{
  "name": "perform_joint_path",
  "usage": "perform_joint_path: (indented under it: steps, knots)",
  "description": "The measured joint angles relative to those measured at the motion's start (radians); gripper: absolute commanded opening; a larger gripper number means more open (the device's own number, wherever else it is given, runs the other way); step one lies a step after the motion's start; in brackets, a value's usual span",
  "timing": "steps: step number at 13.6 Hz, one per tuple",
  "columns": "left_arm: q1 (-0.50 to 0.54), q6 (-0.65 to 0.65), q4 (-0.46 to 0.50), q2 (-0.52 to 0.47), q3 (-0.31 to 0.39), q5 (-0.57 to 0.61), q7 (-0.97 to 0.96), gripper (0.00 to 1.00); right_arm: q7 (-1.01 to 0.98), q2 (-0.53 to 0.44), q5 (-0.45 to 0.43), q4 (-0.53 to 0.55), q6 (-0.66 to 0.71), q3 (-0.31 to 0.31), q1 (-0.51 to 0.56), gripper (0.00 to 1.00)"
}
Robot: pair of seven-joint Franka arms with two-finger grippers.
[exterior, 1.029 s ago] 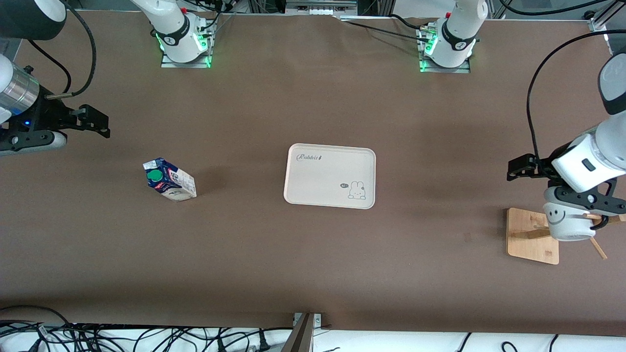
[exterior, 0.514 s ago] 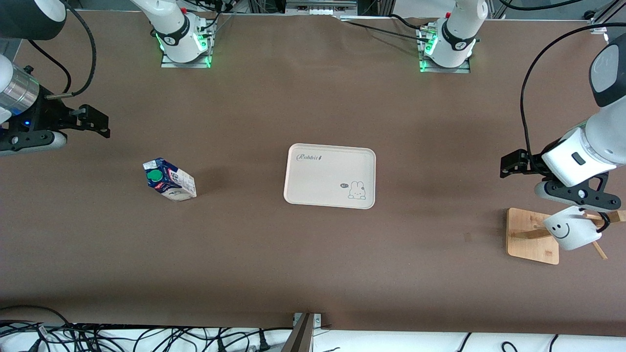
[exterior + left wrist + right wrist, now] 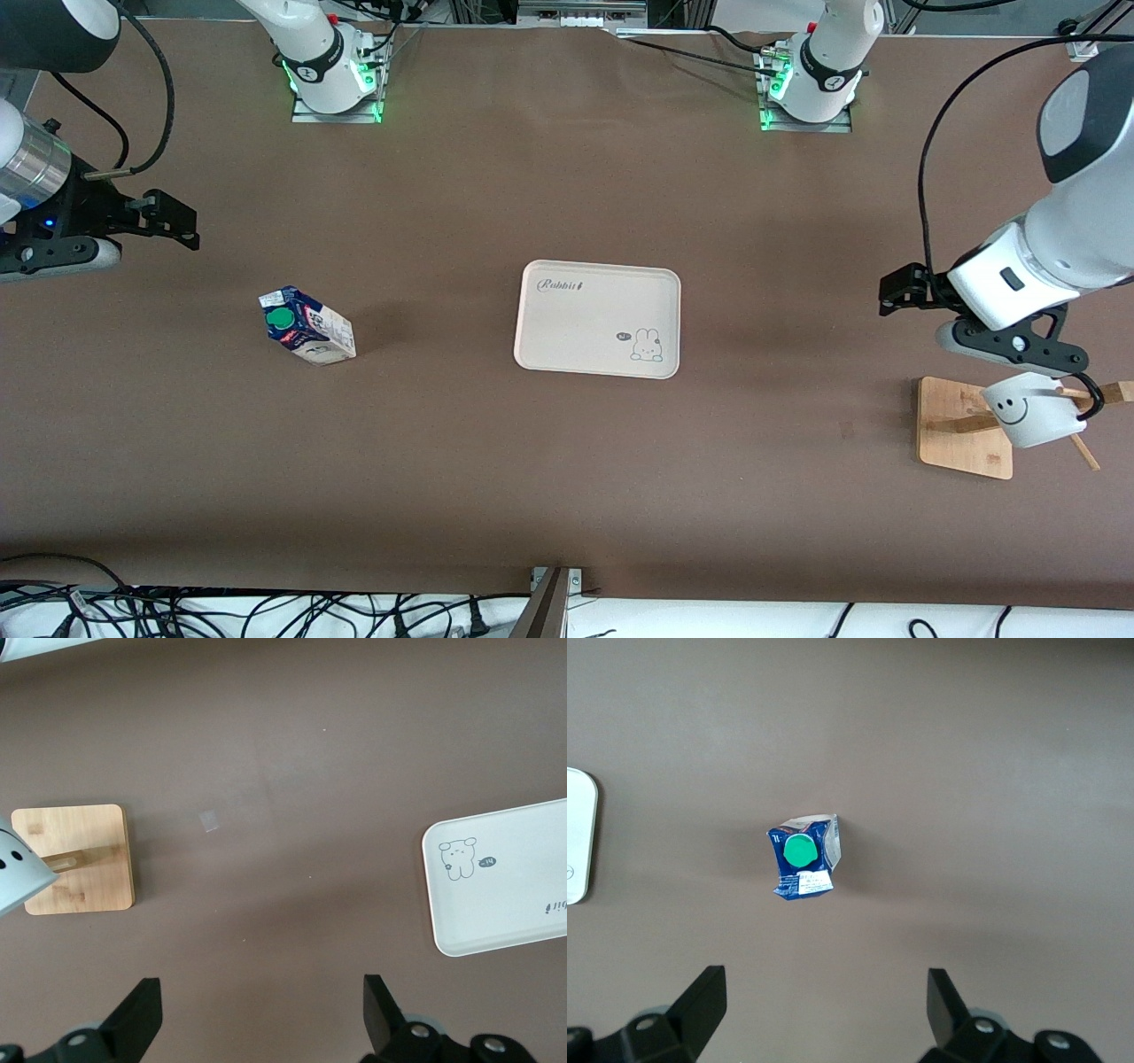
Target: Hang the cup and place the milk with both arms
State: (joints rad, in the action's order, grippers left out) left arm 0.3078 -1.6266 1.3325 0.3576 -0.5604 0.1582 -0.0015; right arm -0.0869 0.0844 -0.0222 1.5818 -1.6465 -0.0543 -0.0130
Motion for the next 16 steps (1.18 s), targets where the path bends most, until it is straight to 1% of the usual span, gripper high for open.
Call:
perform_joint_path:
  steps: [1, 2, 3, 4, 6, 8, 10, 13, 16]
  knots:
    - [-0.007, 0.001, 0.0, -0.009, 0.001, -0.001, -0.004, 1.0, 0.0, 0.0, 0.0, 0.0, 0.0, 0.0, 0.0, 1.0]
    - [-0.028, -0.001, 0.003, -0.026, 0.017, -0.001, -0.008, 1.0, 0.0, 0.0, 0.0, 0.0, 0.0, 0.0, 0.0, 1.0]
    - [-0.077, -0.004, 0.021, -0.059, 0.069, -0.006, -0.017, 1.0, 0.0, 0.0, 0.0, 0.0, 0.0, 0.0, 0.0, 1.0]
    - [-0.141, -0.006, 0.063, -0.111, 0.143, -0.028, -0.031, 1.0, 0.0, 0.0, 0.0, 0.0, 0.0, 0.0, 0.0, 1.0]
    - [-0.243, -0.027, 0.177, -0.239, 0.28, -0.083, -0.037, 1.0, 0.0, 0.0, 0.0, 0.0, 0.0, 0.0, 0.0, 1.0]
    - [-0.331, -0.034, 0.25, -0.331, 0.395, -0.098, -0.037, 1.0, 0.0, 0.0, 0.0, 0.0, 0.0, 0.0, 0.0, 1.0]
    - [-0.365, -0.04, 0.302, -0.375, 0.441, -0.103, -0.039, 1.0, 0.0, 0.0, 0.0, 0.0, 0.0, 0.0, 0.0, 1.0]
    - [-0.369, -0.064, 0.369, -0.39, 0.462, -0.103, -0.043, 1.0, 0.003, 0.0, 0.0, 0.0, 0.0, 0.0, 0.0, 1.0]
    - [-0.369, -0.091, 0.444, -0.448, 0.479, -0.103, -0.051, 1.0, 0.004, 0.0, 0.0, 0.0, -0.002, 0.0, 0.0, 1.0]
